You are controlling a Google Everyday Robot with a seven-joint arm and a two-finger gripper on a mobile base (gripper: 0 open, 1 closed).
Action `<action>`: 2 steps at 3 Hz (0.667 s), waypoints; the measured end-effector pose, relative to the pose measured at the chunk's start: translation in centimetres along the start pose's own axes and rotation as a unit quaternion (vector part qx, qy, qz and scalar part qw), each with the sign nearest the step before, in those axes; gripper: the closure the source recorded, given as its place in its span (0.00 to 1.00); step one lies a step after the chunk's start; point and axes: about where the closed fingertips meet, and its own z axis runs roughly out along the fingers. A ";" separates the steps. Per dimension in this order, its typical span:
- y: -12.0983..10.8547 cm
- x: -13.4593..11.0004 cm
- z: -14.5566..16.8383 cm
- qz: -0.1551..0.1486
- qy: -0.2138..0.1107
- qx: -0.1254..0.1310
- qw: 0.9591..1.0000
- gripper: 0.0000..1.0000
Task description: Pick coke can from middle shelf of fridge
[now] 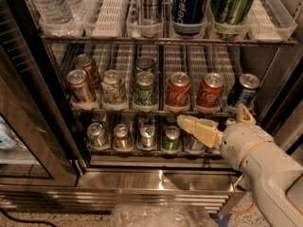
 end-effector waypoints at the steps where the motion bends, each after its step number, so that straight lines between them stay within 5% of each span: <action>1: -0.5 0.1 0.7 0.001 -0.007 0.001 1.000 0.00; 2: -1.0 0.5 1.3 -0.016 -0.015 0.009 1.000 0.00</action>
Offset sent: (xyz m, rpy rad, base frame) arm 0.0271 0.0032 -0.0281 -0.0644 -0.0760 -0.0386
